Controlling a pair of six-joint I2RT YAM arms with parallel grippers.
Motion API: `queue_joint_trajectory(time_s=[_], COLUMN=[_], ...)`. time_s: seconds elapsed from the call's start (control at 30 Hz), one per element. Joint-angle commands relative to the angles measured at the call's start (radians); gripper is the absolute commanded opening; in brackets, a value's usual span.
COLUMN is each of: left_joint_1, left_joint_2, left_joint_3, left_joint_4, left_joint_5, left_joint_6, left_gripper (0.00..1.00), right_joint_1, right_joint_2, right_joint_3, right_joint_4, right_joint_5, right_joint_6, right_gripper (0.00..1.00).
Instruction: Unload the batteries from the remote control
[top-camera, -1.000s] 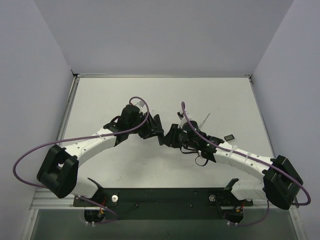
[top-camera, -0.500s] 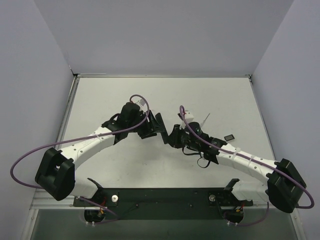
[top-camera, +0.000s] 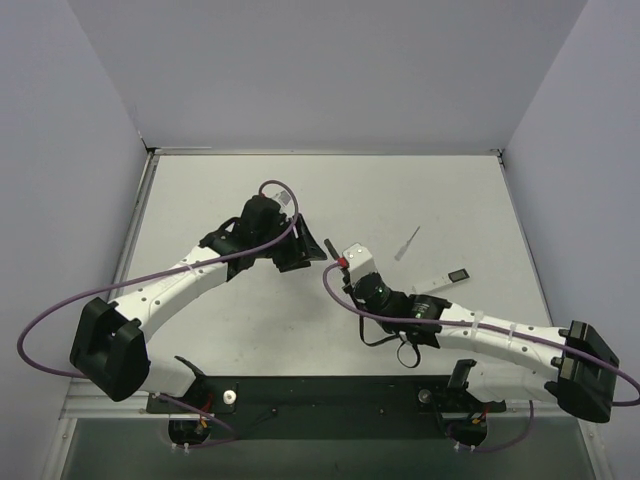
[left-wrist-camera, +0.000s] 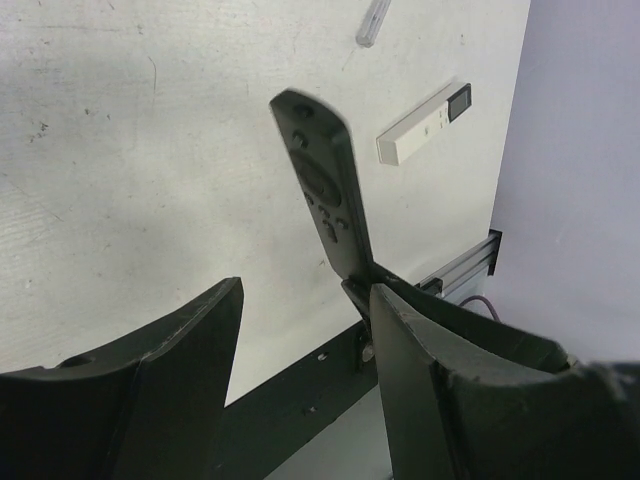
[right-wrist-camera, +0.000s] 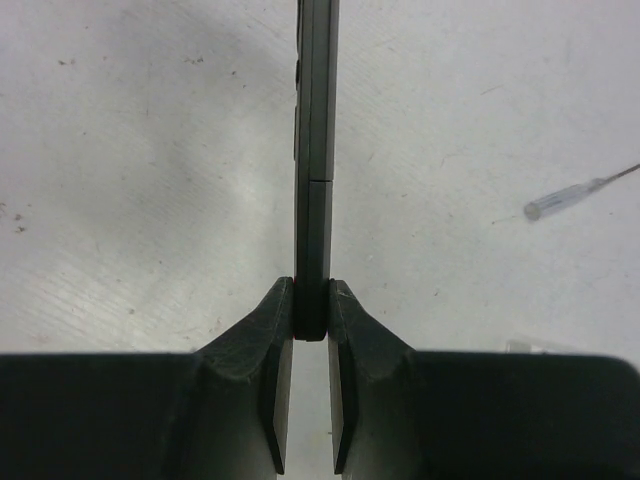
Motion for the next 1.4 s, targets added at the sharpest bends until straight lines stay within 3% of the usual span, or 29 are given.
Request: queue_joint_trajectory(time_s=[0.0, 0.27, 0.4, 0.63, 0.77, 0.87, 1.0, 1.1, 1.27, 1.3, 1.37], left_joint_1=[-0.001, 0.002, 0.010, 0.021, 0.028, 0.041, 0.057, 0.073, 0.091, 0.099, 0.105], left_joint_2=[0.007, 0.030, 0.030, 0.033, 0.030, 0.023, 0.007, -0.011, -0.060, -0.071, -0.077], left_joint_3=[0.036, 0.048, 0.016, 0.000, -0.009, -0.036, -0.081, -0.128, -0.203, -0.208, -0.211], left_joint_4=[0.009, 0.020, 0.032, 0.043, 0.060, 0.097, 0.167, 0.258, 0.463, 0.476, 0.517], left_joint_5=[-0.001, -0.004, -0.012, 0.006, 0.022, 0.040, 0.089, 0.130, 0.232, 0.248, 0.320], left_joint_6=[-0.040, -0.048, -0.062, -0.057, -0.050, -0.047, -0.019, -0.008, 0.068, 0.085, 0.119], left_gripper=[0.64, 0.64, 0.61, 0.36, 0.10, 0.00, 0.00, 0.00, 0.00, 0.00, 0.00], right_joint_1=[0.110, 0.251, 0.313, 0.354, 0.363, 0.365, 0.357, 0.321, 0.144, 0.097, -0.033], right_joint_2=[0.010, 0.110, 0.127, 0.194, 0.202, 0.173, 0.098, 0.018, -0.147, -0.170, -0.220], right_joint_3=[0.063, 0.109, 0.123, 0.160, 0.178, 0.163, 0.124, 0.083, -0.020, -0.034, -0.057], right_joint_4=[0.001, -0.018, 0.008, -0.017, -0.051, -0.045, -0.025, -0.010, 0.033, 0.047, 0.079], right_joint_5=[0.231, 0.450, 0.487, 0.541, 0.533, 0.474, 0.362, 0.247, -0.081, -0.229, -0.385], right_joint_6=[-0.100, -0.129, -0.149, -0.132, -0.092, -0.066, -0.006, 0.070, 0.196, 0.234, 0.265], right_gripper=[0.00, 0.00, 0.00, 0.00, 0.03, 0.15, 0.67, 0.80, 0.82, 0.82, 0.82])
